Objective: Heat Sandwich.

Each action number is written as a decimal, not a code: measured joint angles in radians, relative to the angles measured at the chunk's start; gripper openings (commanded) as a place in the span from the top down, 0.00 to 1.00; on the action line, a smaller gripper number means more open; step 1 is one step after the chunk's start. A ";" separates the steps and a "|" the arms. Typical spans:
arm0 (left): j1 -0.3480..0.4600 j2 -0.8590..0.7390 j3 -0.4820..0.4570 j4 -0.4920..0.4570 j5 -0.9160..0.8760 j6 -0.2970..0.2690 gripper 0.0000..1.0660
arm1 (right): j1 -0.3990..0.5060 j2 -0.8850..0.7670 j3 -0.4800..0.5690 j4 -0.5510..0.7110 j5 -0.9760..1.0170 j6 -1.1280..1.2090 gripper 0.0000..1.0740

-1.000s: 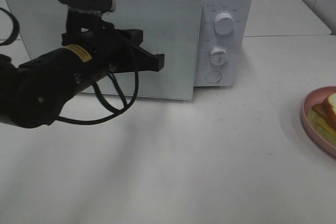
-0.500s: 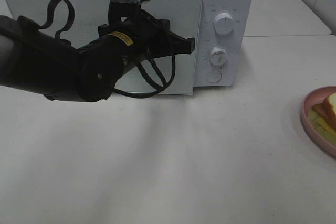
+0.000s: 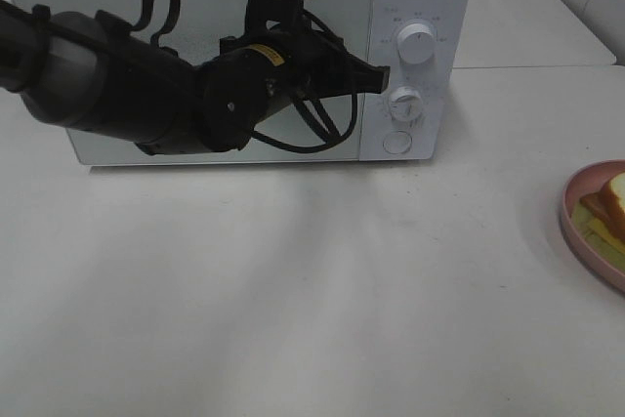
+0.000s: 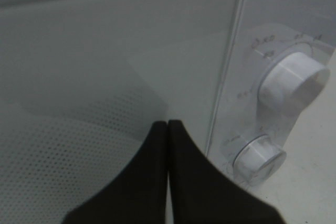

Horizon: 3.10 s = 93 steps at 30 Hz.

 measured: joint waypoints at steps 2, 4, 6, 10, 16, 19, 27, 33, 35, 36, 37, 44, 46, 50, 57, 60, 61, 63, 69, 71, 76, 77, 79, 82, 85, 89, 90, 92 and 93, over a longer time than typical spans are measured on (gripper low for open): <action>0.001 0.003 -0.008 0.003 0.016 0.003 1.00 | 0.000 0.000 0.000 0.000 0.000 0.000 0.29; 0.004 0.005 -0.017 0.012 0.033 0.007 1.00 | 0.000 0.000 0.000 0.000 0.000 0.000 0.29; 0.004 0.006 -0.018 0.014 0.037 0.011 1.00 | 0.000 0.000 0.000 0.000 0.000 0.000 0.29; 0.002 0.007 -0.018 0.014 0.037 0.011 1.00 | 0.000 0.000 0.000 0.000 0.000 0.000 0.29; -0.010 0.010 -0.021 -0.001 0.025 0.012 1.00 | 0.000 0.000 0.000 0.000 0.000 0.000 0.29; -0.022 0.009 -0.023 -0.016 0.011 0.012 1.00 | 0.000 0.000 0.000 0.000 0.000 0.000 0.29; -0.029 -0.043 -0.030 -0.039 0.084 0.048 1.00 | 0.000 0.000 0.000 0.000 0.000 0.000 0.29; -0.032 -0.108 0.003 -0.040 0.252 0.065 1.00 | 0.000 0.000 0.000 0.000 0.000 0.000 0.29; -0.033 -0.120 0.016 -0.040 0.266 0.067 1.00 | 0.000 0.000 0.000 0.000 0.000 0.000 0.29; -0.033 -0.136 0.035 -0.040 0.277 0.067 1.00 | 0.000 0.000 0.000 0.000 0.000 0.000 0.29; -0.033 -0.149 0.050 -0.040 0.291 0.067 1.00 | 0.000 0.000 0.000 0.000 0.000 0.000 0.29; -0.033 -0.269 0.178 -0.087 0.508 0.067 0.45 | 0.000 0.000 0.000 0.000 0.000 0.000 0.29; -0.033 -0.283 0.191 -0.090 0.534 0.065 0.29 | 0.000 0.000 0.000 0.000 0.000 0.000 0.29; -0.033 -0.326 0.225 -0.095 0.605 0.055 0.08 | 0.000 0.000 0.000 0.000 0.000 0.000 0.29; -0.024 -0.414 0.227 0.063 0.853 0.040 0.10 | 0.000 0.000 0.000 0.000 0.000 0.000 0.29; 0.026 -0.454 0.227 0.080 0.972 -0.014 0.10 | 0.000 0.000 0.000 0.000 0.000 0.000 0.29; 0.048 -0.466 0.227 0.085 1.011 -0.023 0.10 | 0.000 0.000 0.000 0.000 0.000 0.000 0.29; 0.078 -0.481 0.227 0.090 1.050 -0.029 0.10 | 0.000 0.000 0.000 0.000 0.000 0.000 0.29; 0.295 -0.576 0.227 0.096 1.311 -0.042 0.10 | 0.000 0.000 0.000 0.000 0.000 0.000 0.29; 0.329 -0.591 0.227 0.098 1.347 -0.042 0.10 | 0.000 0.000 0.000 0.000 0.000 0.000 0.29; 0.494 -0.663 0.227 0.115 1.488 -0.045 0.10 | 0.000 0.000 0.000 0.000 0.000 0.000 0.29; 0.552 -0.692 0.227 0.130 1.531 -0.055 0.10 | 0.000 0.000 0.000 0.000 0.000 0.000 0.29; 0.605 -0.724 0.227 0.164 1.572 -0.078 0.10 | 0.000 0.000 0.000 0.000 0.000 0.000 0.29; 0.683 -0.783 0.227 0.228 1.620 -0.122 0.10 | 0.000 0.000 0.000 0.000 0.000 0.000 0.29; 0.725 -0.826 0.227 0.272 1.641 -0.153 0.10 | 0.000 0.000 0.000 0.000 0.000 0.000 0.29; 0.791 -0.958 0.269 0.332 1.651 -0.186 0.10 | 0.000 0.000 0.000 0.000 0.000 0.000 0.29; 0.791 -0.958 0.269 0.332 1.651 -0.186 0.10 | 0.000 0.000 0.000 0.000 0.000 0.000 0.29; 0.795 -1.055 0.332 0.332 1.649 -0.189 0.10 | 0.000 0.000 0.000 0.000 0.000 0.000 0.29; 0.795 -1.088 0.357 0.332 1.649 -0.189 0.10 | 0.000 0.000 0.000 0.000 0.000 0.000 0.29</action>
